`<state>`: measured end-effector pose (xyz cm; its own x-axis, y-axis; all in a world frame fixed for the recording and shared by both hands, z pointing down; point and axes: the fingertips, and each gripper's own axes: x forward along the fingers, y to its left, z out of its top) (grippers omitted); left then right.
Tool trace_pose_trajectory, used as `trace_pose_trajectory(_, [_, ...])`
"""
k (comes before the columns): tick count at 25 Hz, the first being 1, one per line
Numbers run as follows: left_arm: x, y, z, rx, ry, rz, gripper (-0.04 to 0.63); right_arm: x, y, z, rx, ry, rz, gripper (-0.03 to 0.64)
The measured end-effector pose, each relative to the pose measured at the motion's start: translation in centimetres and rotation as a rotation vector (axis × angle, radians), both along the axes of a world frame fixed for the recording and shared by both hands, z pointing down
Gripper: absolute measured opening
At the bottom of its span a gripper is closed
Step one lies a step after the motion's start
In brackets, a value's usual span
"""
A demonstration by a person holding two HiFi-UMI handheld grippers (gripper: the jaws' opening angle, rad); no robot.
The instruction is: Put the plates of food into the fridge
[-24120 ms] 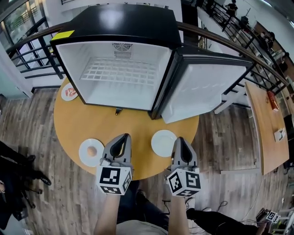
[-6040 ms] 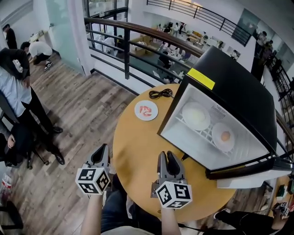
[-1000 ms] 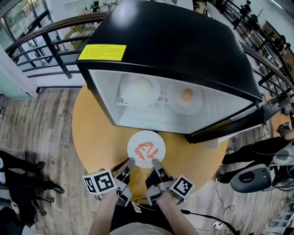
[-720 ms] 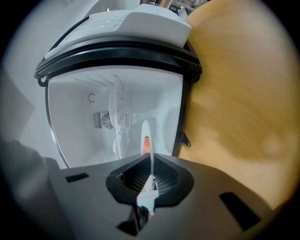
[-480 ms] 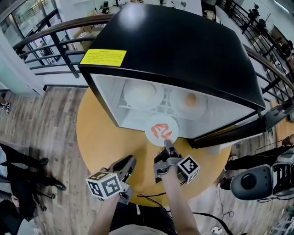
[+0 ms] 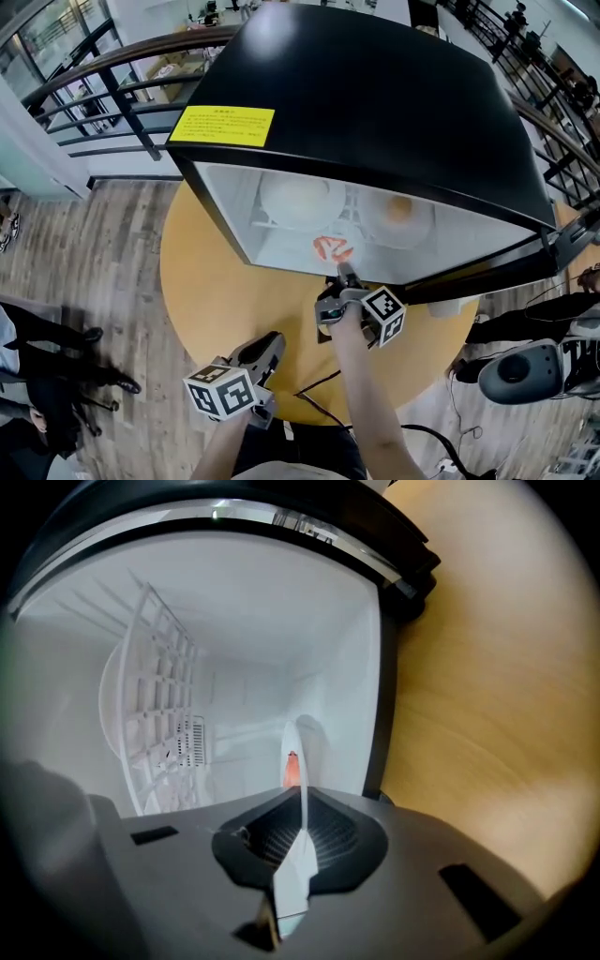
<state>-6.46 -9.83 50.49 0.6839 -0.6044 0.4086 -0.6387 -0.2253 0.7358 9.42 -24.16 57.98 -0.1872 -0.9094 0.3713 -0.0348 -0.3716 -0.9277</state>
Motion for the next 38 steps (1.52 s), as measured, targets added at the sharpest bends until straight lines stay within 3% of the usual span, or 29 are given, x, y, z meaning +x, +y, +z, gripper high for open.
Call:
trace_pose_trajectory(12, [-1.0,-0.9,0.6,-0.018,0.025,-0.013,0.032,-0.3,-2.3,0.6,-0.108,0.049,0.030,0.030])
trace_pose_trajectory(16, [-0.8,-1.0,0.8,-0.020,0.028,-0.008,0.032,-0.3,-2.7,-0.6,-0.093,0.060,0.021,0.182])
trace_pose_trajectory(23, [-0.8,-1.2,0.9,-0.023,0.021,0.004,0.032,-0.7,-4.0,-1.9,0.015,0.044,-0.019,0.225])
trace_pose_trajectory(26, [-0.7,-1.1,1.1,-0.030,0.024,0.006,0.032,-0.8,-4.3,-2.6,0.044,0.223,-0.108,0.235])
trace_pose_trajectory(32, [-0.8,-0.9,1.4,-0.046,0.043,0.008,0.032,-1.0,-3.6,-1.1,-0.050,0.826,-0.333,0.250])
trace_pose_trajectory(35, [-1.1,-1.0,1.3,-0.048,0.048,0.004,0.032,-1.2,-3.7,-0.5,-0.094,0.992,-0.393,0.253])
trace_pose_trajectory(38, [-1.3,-1.0,1.5,-0.052,0.049,0.000,0.032,-1.3,-3.7,0.0,-0.129,1.086,-0.420,0.256])
